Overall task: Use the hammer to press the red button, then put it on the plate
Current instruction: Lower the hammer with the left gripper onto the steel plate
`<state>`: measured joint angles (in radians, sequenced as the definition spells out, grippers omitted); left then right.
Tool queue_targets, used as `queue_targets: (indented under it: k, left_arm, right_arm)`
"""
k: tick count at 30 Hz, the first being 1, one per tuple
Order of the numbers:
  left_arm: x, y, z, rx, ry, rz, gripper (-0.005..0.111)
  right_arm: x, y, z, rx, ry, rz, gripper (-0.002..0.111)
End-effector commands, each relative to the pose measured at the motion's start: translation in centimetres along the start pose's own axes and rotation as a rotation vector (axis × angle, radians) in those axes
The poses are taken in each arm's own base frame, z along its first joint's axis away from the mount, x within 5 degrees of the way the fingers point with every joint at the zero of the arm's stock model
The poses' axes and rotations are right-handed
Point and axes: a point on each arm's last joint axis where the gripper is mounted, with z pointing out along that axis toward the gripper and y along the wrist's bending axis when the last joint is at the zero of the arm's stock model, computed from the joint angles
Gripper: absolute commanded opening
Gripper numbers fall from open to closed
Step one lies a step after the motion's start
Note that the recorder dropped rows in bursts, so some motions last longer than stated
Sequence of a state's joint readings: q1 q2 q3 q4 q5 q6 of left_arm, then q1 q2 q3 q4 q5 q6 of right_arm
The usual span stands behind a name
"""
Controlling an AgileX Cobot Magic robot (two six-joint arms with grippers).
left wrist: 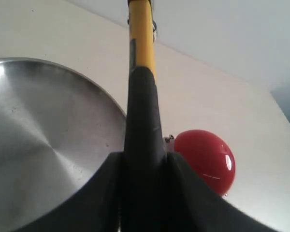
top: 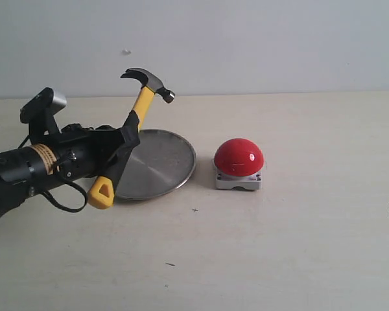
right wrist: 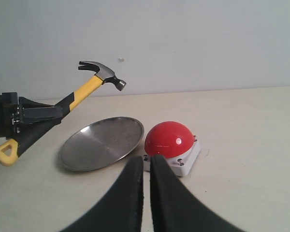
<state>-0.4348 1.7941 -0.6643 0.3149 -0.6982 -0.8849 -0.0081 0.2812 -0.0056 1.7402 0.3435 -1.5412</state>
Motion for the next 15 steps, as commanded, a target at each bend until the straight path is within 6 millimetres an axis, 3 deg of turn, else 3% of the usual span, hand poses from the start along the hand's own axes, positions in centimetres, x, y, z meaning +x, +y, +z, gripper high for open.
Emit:
queue_targets:
  k: [1,15]
  left_arm:
    - [-1.0,-0.4,1.5,0.068,-0.091,-0.018,0.000]
    - [0.7,2.8,5.7,0.008,-0.038,-0.116,0.000]
  right_arm:
    - [0.1,0.0,0.0,0.000,-0.002,0.004,0.006]
    - [0.1,0.0,0.0,0.002,-0.002,0.004,0.006]
